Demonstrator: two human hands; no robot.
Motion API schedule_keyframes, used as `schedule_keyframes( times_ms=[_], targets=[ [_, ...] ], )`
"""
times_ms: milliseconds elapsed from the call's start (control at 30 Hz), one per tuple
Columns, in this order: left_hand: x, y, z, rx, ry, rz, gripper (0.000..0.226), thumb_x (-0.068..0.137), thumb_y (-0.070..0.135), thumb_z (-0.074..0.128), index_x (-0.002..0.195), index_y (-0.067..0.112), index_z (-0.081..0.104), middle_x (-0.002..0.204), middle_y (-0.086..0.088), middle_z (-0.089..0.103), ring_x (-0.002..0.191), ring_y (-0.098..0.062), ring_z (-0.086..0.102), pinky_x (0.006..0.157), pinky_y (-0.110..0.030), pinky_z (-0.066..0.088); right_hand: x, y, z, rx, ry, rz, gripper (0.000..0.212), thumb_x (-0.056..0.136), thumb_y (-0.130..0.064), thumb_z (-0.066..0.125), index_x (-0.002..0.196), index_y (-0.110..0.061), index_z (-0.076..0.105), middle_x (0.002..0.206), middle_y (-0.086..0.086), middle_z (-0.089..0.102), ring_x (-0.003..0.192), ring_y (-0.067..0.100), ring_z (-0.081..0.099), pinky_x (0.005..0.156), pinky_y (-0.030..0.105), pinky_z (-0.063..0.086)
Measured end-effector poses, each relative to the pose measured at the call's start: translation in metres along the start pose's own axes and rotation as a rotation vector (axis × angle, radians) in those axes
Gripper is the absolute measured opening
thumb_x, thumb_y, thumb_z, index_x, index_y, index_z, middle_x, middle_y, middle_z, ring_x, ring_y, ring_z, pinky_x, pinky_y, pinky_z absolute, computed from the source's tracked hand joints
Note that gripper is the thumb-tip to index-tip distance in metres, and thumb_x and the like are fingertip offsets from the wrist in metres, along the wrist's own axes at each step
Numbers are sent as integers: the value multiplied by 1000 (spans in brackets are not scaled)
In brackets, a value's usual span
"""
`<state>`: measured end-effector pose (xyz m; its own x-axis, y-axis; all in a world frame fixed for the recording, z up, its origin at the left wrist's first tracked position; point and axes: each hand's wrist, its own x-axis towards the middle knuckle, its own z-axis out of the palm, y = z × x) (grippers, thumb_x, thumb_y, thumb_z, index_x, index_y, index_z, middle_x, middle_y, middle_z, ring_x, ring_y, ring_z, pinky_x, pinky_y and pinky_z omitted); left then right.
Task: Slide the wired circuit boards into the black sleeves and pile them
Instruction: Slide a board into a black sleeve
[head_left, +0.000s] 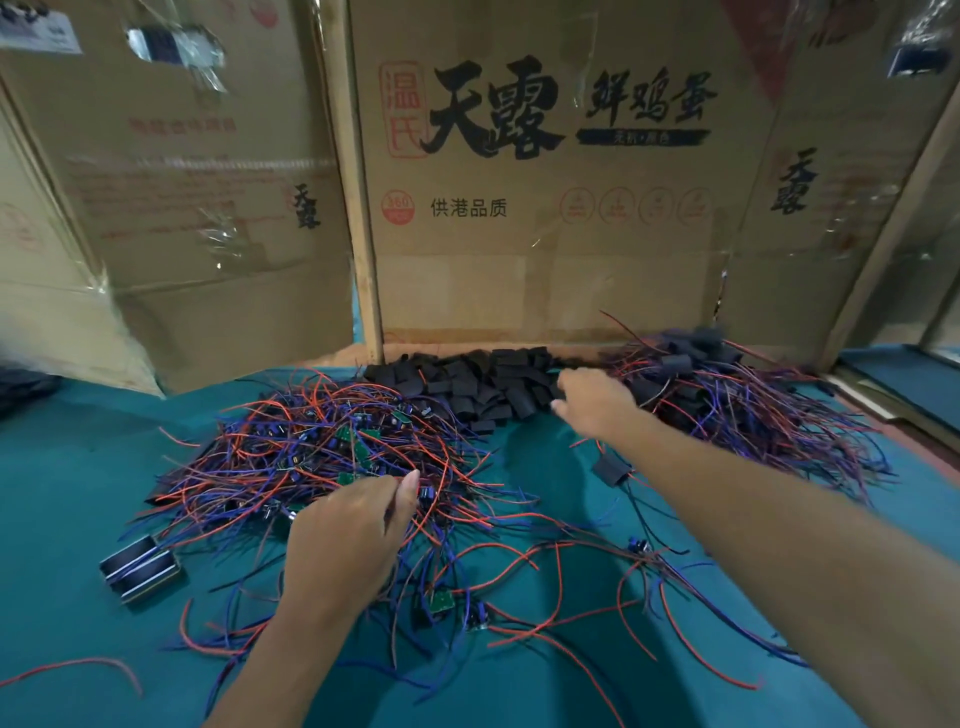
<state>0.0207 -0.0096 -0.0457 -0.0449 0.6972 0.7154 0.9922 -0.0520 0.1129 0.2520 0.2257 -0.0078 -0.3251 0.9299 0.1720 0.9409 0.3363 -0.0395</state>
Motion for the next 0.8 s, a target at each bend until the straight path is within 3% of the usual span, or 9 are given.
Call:
schedule_keyframes(
  times_ms=[100, 233, 400, 467, 567, 633, 700, 800],
  targets=[
    [-2, -6, 0, 0, -8, 3, 52, 101, 43, 34, 54, 21, 38, 48, 10, 26, 35, -16, 32, 39, -24, 16, 9, -9, 20, -131, -101, -10, 29, 99, -31, 52, 116, -9, 56, 118, 13, 62, 108, 34, 58, 85, 41, 49],
    [0, -7, 1, 0, -11, 11, 47, 100, 40, 36, 56, 25, 33, 50, 12, 22, 37, -13, 24, 39, -22, 15, 12, -10, 32, -439, -94, -86, 28, 92, -12, 58, 120, -11, 56, 118, 9, 62, 111, 30, 56, 93, 40, 41],
    [-1, -4, 5, -23, -18, 26, 50, 101, 40, 37, 55, 20, 40, 48, 9, 29, 38, -16, 30, 39, -27, 20, 9, -5, 34, -476, -90, -132, 11, 97, -19, 52, 105, -14, 59, 110, 8, 65, 105, 31, 57, 89, 41, 41],
    [-2, -4, 5, -31, -17, 25, 50, 102, 40, 37, 56, 20, 41, 48, 8, 32, 38, -17, 33, 38, -28, 23, 7, -6, 35, -464, -103, -123, 24, 103, -32, 43, 92, -16, 57, 105, 8, 66, 102, 31, 57, 88, 42, 40],
    [-2, -3, 5, -50, -37, 27, 50, 102, 40, 36, 55, 20, 41, 47, 8, 34, 37, -16, 35, 36, -29, 25, 1, -10, 28, -477, -84, -114, 11, 99, -19, 49, 103, -15, 59, 106, 7, 66, 102, 30, 57, 89, 41, 39],
    [-1, -4, 5, -65, -37, 37, 50, 101, 40, 36, 55, 20, 40, 47, 8, 32, 36, -15, 34, 36, -27, 23, -8, -16, 15, -375, 21, -65, 14, 96, -14, 52, 109, -13, 57, 106, 6, 66, 101, 28, 61, 86, 39, 40],
    [1, -2, 4, -95, -24, 51, 48, 100, 42, 37, 57, 21, 43, 48, 10, 33, 36, -14, 36, 36, -26, 24, -25, -28, -3, -116, 229, -9, 13, 99, -17, 49, 103, -11, 59, 99, 9, 69, 93, 31, 65, 73, 36, 44],
    [-2, 12, 4, -123, 12, 119, 33, 92, 49, 52, 85, 22, 68, 58, 9, 55, 48, -15, 55, 38, -30, 42, -77, -60, -20, 375, 340, -52, 24, 101, -25, 46, 94, -12, 64, 86, 12, 70, 79, 32, 65, 65, 39, 49]
  ],
)
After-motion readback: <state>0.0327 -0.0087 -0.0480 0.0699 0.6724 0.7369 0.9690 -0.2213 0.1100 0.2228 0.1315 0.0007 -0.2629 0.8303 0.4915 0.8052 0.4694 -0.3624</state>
